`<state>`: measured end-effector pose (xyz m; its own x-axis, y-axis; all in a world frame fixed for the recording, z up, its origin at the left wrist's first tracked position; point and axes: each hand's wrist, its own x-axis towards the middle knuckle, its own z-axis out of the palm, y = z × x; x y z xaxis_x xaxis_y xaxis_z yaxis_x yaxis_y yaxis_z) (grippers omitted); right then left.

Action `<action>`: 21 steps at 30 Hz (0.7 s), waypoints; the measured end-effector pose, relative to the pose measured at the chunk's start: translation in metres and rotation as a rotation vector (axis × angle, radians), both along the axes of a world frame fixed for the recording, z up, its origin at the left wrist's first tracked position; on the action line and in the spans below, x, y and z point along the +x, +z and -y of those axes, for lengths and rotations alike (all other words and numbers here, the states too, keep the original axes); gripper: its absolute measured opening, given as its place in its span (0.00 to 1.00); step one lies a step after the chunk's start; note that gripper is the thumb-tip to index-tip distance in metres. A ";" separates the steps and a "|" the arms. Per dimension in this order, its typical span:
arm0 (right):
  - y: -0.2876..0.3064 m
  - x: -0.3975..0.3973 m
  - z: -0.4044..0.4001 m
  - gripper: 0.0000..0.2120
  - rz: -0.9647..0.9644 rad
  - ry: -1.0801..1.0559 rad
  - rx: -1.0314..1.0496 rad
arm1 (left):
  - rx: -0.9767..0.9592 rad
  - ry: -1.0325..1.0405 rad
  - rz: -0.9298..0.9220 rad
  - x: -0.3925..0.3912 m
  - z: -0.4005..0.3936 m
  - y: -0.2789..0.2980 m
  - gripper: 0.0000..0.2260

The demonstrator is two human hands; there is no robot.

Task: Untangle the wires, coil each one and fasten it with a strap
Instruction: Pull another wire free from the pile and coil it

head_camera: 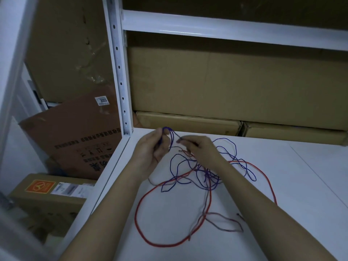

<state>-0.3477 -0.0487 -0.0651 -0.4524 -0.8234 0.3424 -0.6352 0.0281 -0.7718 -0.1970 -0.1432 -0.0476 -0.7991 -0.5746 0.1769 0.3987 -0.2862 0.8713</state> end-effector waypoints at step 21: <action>-0.007 0.023 -0.025 0.07 -0.444 0.075 0.077 | -1.018 0.363 0.581 -0.015 0.040 -0.042 0.09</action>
